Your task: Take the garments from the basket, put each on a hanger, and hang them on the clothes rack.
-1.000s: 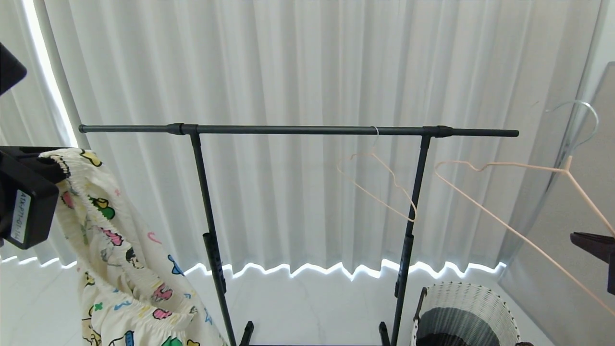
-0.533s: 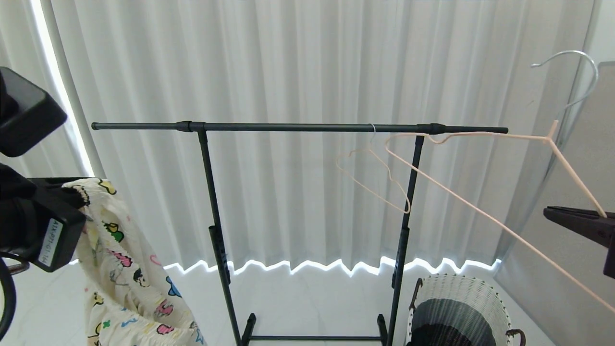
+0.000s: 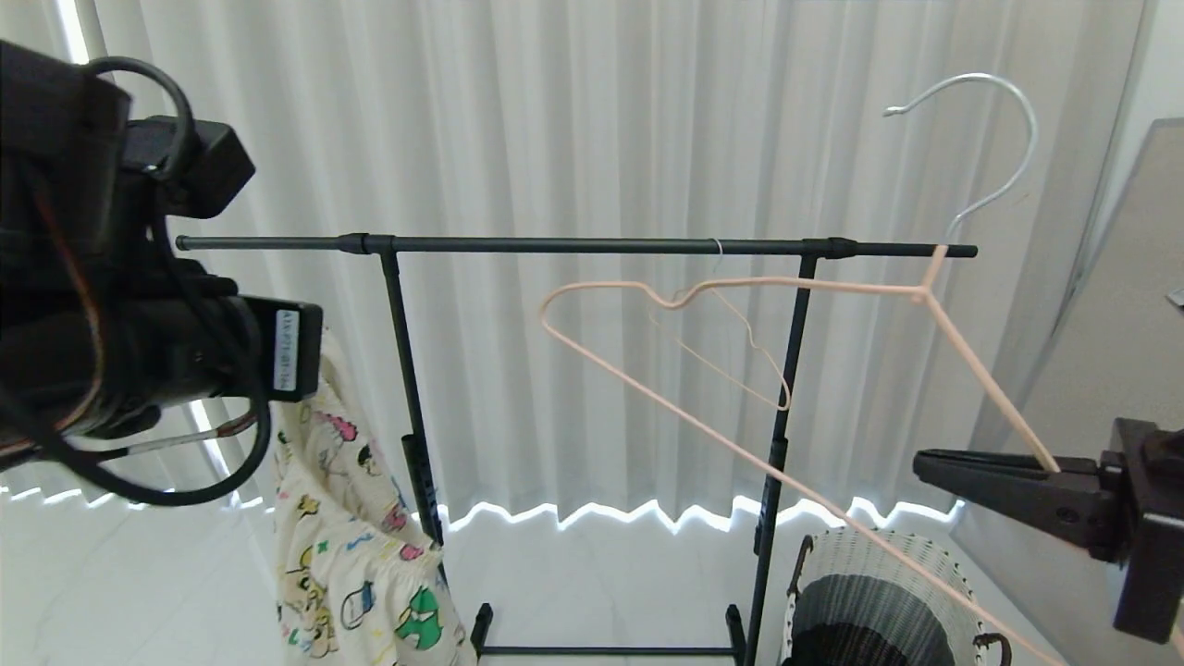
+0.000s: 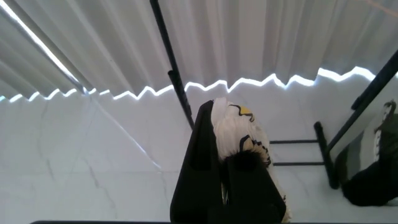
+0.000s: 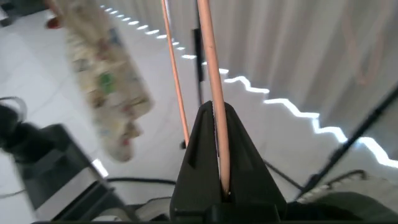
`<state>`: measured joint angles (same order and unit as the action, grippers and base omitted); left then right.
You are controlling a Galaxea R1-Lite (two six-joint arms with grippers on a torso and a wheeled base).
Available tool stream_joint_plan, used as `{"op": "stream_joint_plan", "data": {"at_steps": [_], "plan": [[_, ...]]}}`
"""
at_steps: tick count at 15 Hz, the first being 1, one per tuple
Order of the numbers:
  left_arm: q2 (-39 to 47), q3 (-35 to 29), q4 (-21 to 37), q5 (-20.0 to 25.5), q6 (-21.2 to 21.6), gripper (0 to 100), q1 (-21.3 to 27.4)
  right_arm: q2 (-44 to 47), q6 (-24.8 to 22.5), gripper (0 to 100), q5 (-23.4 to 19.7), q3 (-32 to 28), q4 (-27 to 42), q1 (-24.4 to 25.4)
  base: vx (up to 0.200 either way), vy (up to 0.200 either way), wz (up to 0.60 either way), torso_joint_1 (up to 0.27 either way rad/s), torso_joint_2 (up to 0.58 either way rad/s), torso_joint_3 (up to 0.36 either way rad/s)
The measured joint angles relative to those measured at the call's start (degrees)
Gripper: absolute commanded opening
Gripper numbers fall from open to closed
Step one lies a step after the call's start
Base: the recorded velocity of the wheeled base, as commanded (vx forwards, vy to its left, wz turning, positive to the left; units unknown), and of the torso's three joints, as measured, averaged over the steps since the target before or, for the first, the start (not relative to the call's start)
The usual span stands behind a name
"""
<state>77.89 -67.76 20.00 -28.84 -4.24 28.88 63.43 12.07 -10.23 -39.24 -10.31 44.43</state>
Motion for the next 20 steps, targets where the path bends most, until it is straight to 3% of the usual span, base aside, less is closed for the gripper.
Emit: {"op": "stream_joint_plan", "data": {"at_steps": [6,12,20], "plan": [[9.0,-6.5,0.0,-1.3,-5.2,0,-1.4,9.5,1.4,0,0.1,-1.7,-6.6,8.3,0.0,0.0,0.0,0.0,0.0,0.0],[9.9,-7.3,0.0,-2.5,-5.5,0,-1.5,16.0,1.3,0,0.7,-4.7,-7.7,9.3,0.0,0.0,0.0,0.0,0.0,0.0],[10.2,-7.6,0.0,-4.1,-5.5,0,-1.0,18.1,1.4,0,1.3,-6.5,-7.6,11.1,0.0,0.0,0.0,0.0,0.0,0.0]]}}
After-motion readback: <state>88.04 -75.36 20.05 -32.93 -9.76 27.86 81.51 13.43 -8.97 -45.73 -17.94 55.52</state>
